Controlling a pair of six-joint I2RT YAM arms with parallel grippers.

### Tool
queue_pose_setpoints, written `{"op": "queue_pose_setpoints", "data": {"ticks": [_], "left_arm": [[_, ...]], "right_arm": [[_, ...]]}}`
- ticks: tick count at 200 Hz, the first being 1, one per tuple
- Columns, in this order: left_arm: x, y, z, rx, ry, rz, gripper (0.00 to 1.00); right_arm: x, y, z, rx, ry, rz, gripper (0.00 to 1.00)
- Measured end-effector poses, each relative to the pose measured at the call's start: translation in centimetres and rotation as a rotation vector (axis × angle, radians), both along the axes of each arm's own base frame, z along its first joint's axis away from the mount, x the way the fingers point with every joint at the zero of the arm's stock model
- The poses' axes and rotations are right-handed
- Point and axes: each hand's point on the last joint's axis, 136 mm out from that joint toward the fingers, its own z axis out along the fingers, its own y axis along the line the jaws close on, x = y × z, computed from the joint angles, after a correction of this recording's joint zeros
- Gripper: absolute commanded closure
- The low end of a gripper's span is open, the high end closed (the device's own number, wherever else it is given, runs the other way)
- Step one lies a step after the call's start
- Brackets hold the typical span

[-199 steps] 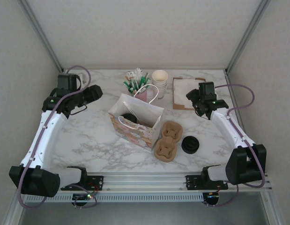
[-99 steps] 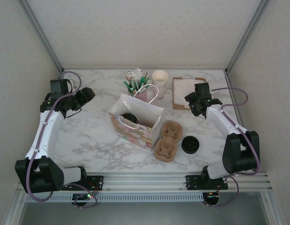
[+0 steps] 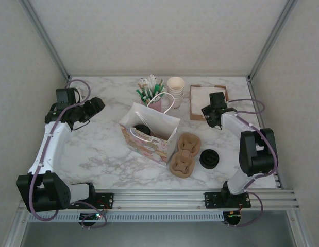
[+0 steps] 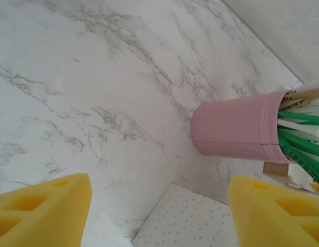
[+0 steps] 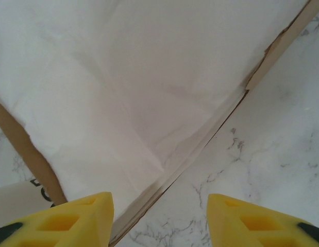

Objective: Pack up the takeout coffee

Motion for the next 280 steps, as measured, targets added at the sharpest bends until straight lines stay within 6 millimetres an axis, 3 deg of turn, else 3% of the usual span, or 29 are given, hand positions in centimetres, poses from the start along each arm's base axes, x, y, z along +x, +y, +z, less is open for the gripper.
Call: {"op": "queue_pose_setpoints", "data": {"ticks": [109,280], "left_arm": [[0.0,-0.1,0.0,-0.001,-0.001,-0.006,0.29],[0.2,-0.1,-0.5,0.000,0.013,-0.008,0.30]], "right_arm": [[1.8,-0.7,-1.9,0.005,-0.019,-0.029,0.61],[4.0,-0.6,-0.2,0.025,-0.134,-0.031,0.68]]}}
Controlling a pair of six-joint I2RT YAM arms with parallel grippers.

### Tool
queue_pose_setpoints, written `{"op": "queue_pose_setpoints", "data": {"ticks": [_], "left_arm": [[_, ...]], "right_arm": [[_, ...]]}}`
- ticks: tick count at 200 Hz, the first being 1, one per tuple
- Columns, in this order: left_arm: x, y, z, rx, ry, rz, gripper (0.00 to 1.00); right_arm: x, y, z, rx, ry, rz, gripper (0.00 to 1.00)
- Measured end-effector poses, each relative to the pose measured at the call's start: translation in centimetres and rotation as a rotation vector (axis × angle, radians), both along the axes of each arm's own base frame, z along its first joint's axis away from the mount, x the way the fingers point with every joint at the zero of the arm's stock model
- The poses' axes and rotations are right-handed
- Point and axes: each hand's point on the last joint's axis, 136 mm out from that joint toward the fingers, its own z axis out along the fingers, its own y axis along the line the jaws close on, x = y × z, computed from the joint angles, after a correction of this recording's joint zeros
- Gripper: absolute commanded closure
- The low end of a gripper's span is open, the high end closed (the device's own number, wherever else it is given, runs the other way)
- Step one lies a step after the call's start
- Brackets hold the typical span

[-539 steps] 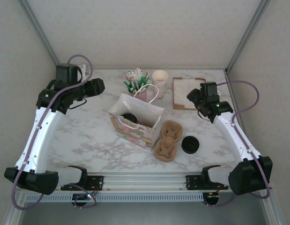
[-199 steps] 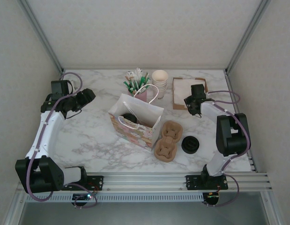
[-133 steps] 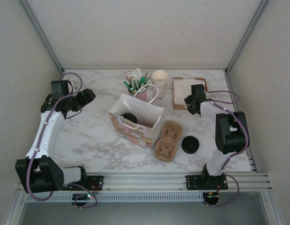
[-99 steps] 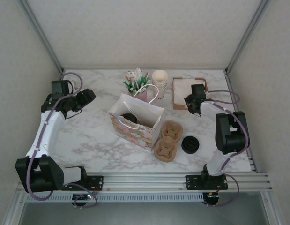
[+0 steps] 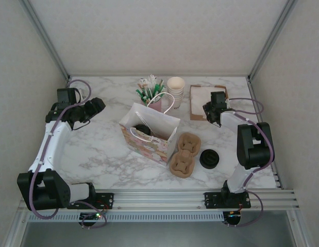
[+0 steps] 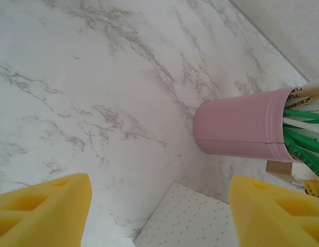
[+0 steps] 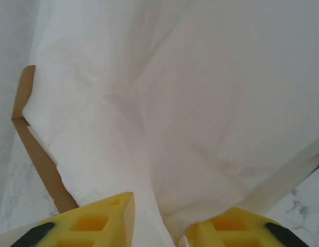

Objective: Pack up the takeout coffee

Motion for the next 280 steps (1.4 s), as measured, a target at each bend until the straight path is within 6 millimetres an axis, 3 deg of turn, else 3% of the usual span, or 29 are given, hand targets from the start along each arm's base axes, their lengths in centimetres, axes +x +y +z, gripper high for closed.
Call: {"op": "queue_pose_setpoints", "data": {"ticks": [31,69,82,110,148,190,230,249,280], "left_arm": [[0.0,0.0,0.0,0.000,0.000,0.000,0.30],[0.0,0.0,0.0,0.000,0.000,0.000,0.30],[0.0,0.0,0.0,0.003,-0.001,-0.003,0.29],[0.0,0.0,0.0,0.017,-0.007,-0.017,0.28],[-0.1,0.1,0.3,0.039,-0.027,-0.037,0.27],[-0.6,0.1,2.5,0.079,-0.113,-0.056,0.27],[-1.2,-0.3,7.2,0.141,-0.301,-0.096,0.25],[-1.8,-2.4,9.6,0.203,-0.388,-0.192,0.23],[-3.7,-8.1,14.5,0.314,-0.584,-0.439,0.19]], "right_arm": [[0.4,0.0,-0.2,0.004,-0.028,-0.003,0.59],[0.9,0.1,-1.2,0.002,-0.035,0.000,0.67],[0.9,0.1,-1.3,-0.003,-0.036,0.004,0.73],[1.1,0.1,-1.1,-0.034,-0.048,0.033,1.00],[0.6,-0.1,0.7,-0.107,-0.067,0.098,1.00],[-0.5,1.1,7.1,-0.198,-0.198,0.298,1.00],[-3.1,2.8,15.9,-0.297,-0.383,0.515,1.00],[-4.8,3.8,20.3,-0.320,-0.477,0.605,1.00],[-8.3,5.8,27.4,-0.336,-0.653,0.759,1.00]]}}
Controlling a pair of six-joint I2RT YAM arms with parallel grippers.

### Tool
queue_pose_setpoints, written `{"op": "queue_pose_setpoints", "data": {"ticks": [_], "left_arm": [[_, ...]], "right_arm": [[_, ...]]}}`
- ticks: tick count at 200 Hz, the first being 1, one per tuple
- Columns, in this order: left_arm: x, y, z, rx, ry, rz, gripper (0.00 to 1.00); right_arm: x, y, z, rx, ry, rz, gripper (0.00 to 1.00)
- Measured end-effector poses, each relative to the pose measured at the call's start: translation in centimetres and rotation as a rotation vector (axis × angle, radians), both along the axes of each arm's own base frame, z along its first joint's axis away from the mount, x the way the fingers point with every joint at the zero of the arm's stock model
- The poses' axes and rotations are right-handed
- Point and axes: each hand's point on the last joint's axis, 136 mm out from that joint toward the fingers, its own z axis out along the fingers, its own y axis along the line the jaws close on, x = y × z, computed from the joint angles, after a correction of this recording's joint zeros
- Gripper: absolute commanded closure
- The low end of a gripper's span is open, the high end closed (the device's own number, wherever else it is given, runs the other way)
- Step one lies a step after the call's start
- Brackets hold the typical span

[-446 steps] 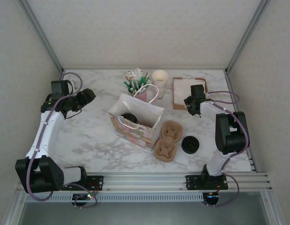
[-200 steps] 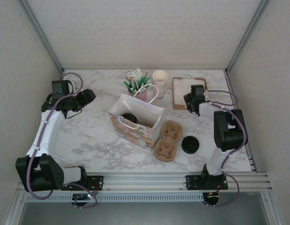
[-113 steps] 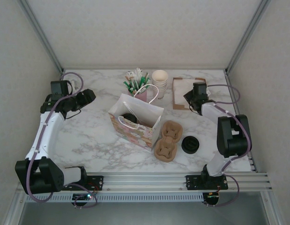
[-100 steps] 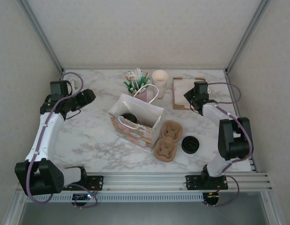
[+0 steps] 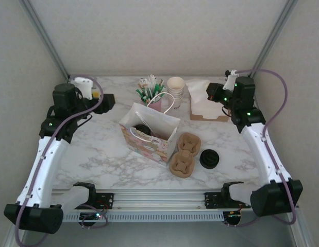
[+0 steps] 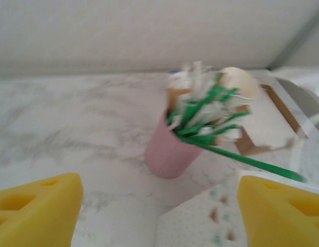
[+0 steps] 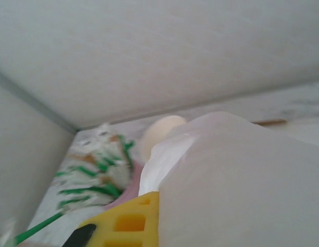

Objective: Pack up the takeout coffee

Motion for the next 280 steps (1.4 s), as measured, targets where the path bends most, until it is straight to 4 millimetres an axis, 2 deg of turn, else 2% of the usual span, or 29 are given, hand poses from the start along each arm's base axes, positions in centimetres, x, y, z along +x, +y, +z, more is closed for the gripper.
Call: {"op": "queue_pose_setpoints", "data": {"ticks": [38,57,78,116,162,225,280], "left_arm": [[-3.0,-3.4,6.4,0.055,-0.238,-0.181,0.16],[-4.6,-5.3,8.9,0.081,-0.329,-0.283,0.14],[-6.7,-7.6,10.3,0.130,-0.421,-0.411,0.08],[-10.3,-11.7,9.9,0.235,-0.517,-0.636,0.01],[-11.3,-14.4,10.5,0.316,-0.574,-0.757,0.00],[-12.1,-17.4,9.7,0.374,-0.575,-0.886,0.00],[-12.5,-19.2,8.5,0.381,-0.553,-0.947,0.02]], "right_arm": [[-5.4,2.5,6.3,-0.021,-0.148,0.218,1.00],[-8.4,4.4,8.1,-0.041,-0.206,0.350,1.00],[-11.4,6.3,9.3,-0.060,-0.250,0.489,1.00],[-15.4,8.9,10.4,-0.066,-0.304,0.683,1.00],[-19.5,11.0,11.3,-0.080,-0.362,0.858,1.00],[-22.5,12.8,12.8,-0.073,-0.423,1.005,1.00],[-24.0,15.7,13.0,-0.055,-0.419,1.152,1.00]]}}
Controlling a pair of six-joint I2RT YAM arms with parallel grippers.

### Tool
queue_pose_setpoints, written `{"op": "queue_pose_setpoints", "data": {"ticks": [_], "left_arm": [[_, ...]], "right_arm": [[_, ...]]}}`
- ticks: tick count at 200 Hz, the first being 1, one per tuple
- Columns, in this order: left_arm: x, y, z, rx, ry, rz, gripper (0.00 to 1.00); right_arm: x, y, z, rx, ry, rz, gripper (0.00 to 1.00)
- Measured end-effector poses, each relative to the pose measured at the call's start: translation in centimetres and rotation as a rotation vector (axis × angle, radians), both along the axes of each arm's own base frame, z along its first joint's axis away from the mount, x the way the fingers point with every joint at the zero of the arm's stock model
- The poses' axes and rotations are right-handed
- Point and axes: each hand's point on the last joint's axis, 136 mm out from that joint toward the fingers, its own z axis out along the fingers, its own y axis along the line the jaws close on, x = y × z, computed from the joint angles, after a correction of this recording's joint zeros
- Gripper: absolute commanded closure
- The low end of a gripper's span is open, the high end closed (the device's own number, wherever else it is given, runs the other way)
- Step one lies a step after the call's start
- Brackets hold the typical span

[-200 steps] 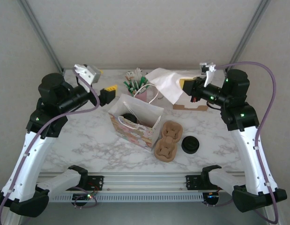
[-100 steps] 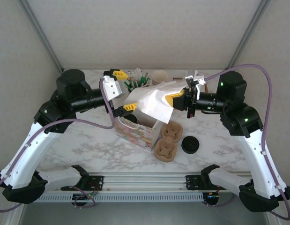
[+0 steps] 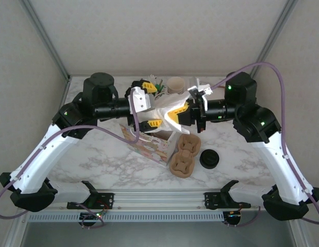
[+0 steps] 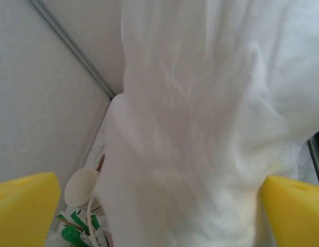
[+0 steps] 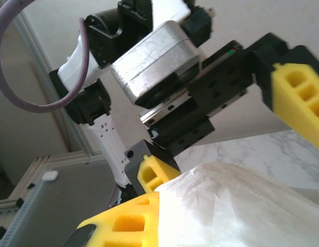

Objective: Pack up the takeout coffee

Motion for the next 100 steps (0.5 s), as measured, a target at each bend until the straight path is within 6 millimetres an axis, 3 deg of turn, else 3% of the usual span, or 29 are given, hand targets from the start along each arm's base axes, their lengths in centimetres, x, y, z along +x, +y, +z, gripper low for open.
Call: {"op": "queue_pose_setpoints", "data": {"ticks": [22,57,100], "left_arm": [[-0.31,-0.37,-0.18,0.006,0.004,-0.016,0.07],[-0.50,-0.50,-0.22,0.007,0.007,-0.021,0.26],[-0.37,-0.54,-0.39,0.007,0.005,-0.016,0.58]], "right_arm": [[-0.42,0.71,-0.23,-0.015,0.003,0.033,1.00],[-0.68,0.93,-0.44,-0.024,-0.005,0.044,1.00],[-1.00,0.50,-0.35,-0.013,-0.028,0.027,1.00]]}}
